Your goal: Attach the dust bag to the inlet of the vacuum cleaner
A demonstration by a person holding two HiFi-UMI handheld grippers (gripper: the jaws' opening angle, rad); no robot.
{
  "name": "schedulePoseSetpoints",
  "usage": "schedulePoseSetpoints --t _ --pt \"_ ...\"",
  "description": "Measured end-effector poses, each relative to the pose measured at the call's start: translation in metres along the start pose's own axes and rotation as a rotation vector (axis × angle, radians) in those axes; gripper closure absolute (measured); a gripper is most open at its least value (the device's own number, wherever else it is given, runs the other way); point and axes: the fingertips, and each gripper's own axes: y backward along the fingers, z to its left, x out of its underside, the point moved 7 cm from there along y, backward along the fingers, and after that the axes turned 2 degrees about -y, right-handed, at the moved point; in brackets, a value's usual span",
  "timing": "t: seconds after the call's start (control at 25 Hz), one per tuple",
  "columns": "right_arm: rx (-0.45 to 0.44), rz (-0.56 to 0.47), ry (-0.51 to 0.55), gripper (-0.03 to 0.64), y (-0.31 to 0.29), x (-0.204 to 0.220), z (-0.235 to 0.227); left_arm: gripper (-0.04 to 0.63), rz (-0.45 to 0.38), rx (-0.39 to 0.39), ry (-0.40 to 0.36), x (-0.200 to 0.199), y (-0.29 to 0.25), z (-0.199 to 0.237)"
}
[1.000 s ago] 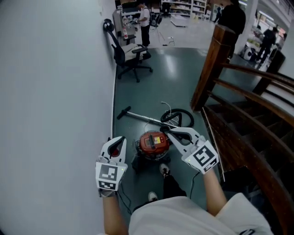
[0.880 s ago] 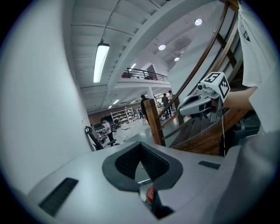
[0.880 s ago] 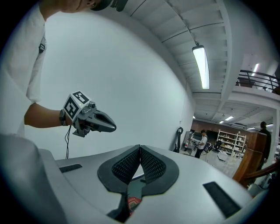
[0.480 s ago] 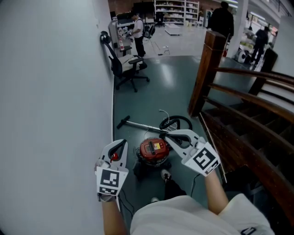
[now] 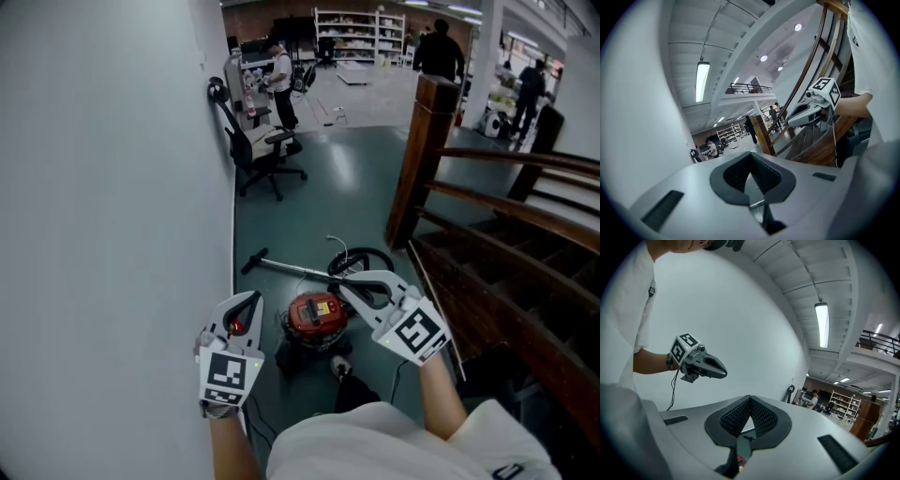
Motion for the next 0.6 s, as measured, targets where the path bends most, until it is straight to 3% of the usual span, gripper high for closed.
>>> schedulePoseSetpoints --t 0.6 --pt "0.026 -0.021 -0.007 0.589 0.01 -0.001 -0.012 0.594 -0.004 0.015 -0.02 -0.004 -0.008 -0.01"
